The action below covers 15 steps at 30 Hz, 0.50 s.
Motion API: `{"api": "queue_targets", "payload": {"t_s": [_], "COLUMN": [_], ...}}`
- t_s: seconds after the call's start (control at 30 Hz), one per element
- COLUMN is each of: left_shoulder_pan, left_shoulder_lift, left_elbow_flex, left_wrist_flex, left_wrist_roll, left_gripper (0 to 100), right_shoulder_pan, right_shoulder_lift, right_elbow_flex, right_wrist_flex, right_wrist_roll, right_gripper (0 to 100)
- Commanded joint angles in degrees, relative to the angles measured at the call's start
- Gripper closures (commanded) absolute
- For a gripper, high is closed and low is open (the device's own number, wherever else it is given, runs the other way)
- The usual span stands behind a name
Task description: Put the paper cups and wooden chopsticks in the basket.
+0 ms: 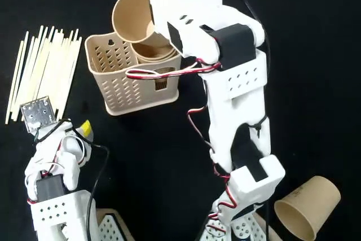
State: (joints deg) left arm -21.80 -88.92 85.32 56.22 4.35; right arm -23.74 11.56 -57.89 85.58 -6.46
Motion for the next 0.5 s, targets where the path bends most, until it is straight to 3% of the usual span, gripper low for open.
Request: {"api": "queue_targets", "payload": {"t_s": [0.0, 0.47], "left_shoulder_pan": [0.3, 0.4], "left_shoulder_lift": [-0.5, -0.5], "left_elbow_flex": [-0.2, -0.2], "left_wrist_flex": [-1.1, -1.1], "left_wrist_roll": [0.0, 0.0], "left_gripper": [76, 76], "right_shoulder_pan": [0.1, -2.8], "right_shoulder_lift": [0.0, 0.0], "right_elbow_flex": [-2.0, -1.9], "right_wrist_flex": [0.2, 1.1], "right_wrist_roll": [-0.4, -0.7], "right_gripper": [98.3, 98.4]}}
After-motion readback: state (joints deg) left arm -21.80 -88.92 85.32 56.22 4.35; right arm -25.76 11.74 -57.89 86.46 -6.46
